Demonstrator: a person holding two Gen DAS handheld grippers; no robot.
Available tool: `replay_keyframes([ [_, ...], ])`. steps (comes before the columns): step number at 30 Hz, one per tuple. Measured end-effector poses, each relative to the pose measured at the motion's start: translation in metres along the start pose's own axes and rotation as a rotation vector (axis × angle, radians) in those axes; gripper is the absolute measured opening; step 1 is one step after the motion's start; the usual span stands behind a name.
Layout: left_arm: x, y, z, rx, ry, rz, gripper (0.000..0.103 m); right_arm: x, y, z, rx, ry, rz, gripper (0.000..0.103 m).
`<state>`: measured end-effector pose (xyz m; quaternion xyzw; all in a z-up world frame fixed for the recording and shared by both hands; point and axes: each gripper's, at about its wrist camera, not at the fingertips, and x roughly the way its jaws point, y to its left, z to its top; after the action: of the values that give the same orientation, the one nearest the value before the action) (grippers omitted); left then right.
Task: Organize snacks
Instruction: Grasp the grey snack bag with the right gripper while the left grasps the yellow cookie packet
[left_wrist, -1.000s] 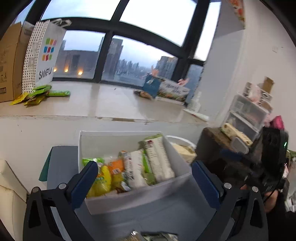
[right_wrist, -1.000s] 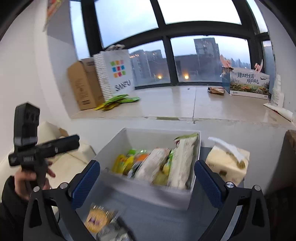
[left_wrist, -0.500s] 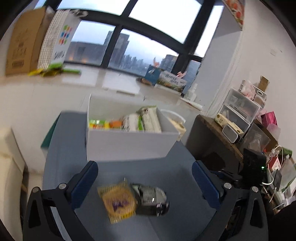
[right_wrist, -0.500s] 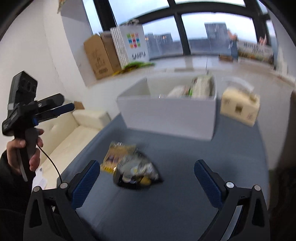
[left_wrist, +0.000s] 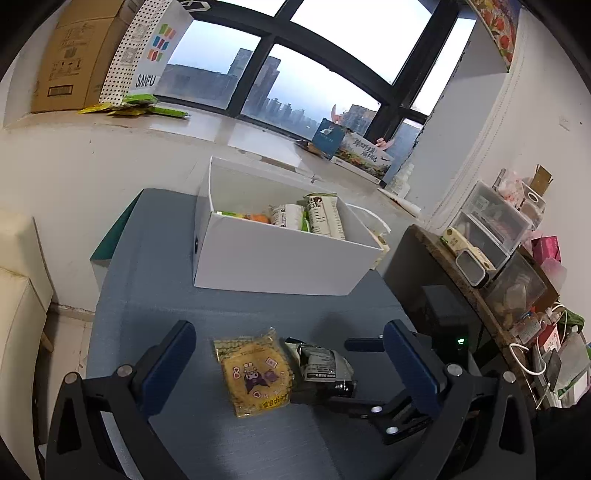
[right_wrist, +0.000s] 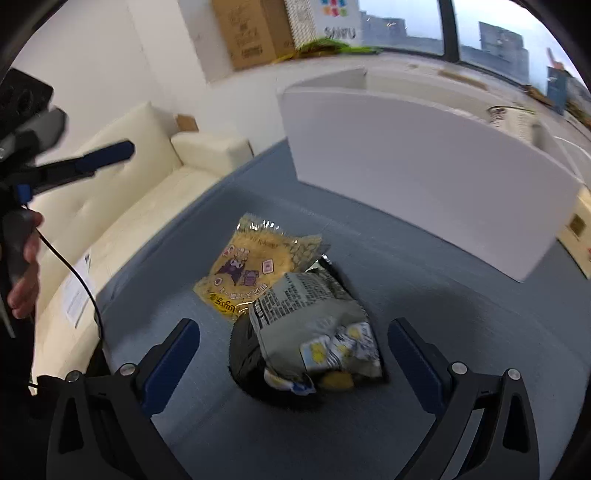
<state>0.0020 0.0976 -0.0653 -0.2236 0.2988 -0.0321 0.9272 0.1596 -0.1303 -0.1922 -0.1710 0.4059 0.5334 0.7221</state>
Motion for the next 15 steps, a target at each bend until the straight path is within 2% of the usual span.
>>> replay_keyframes([
  [8,0.009,0.0,-0.006,0.011,0.031,0.021,0.103,0.028,0.002,-0.003,-0.03,0.069,-0.022,0.103],
  [12,0.011,-0.002,-0.008,0.026,0.042,0.018,0.103,0.027,-0.003,-0.005,-0.008,0.057,0.0,0.103],
  [13,0.012,-0.003,-0.008,0.027,0.046,0.022,0.103,0.027,-0.004,-0.005,0.001,0.055,0.006,0.099],
  [15,0.015,-0.002,-0.009,0.024,0.053,0.028,0.103,0.023,-0.005,-0.005,0.002,0.046,-0.009,0.082],
])
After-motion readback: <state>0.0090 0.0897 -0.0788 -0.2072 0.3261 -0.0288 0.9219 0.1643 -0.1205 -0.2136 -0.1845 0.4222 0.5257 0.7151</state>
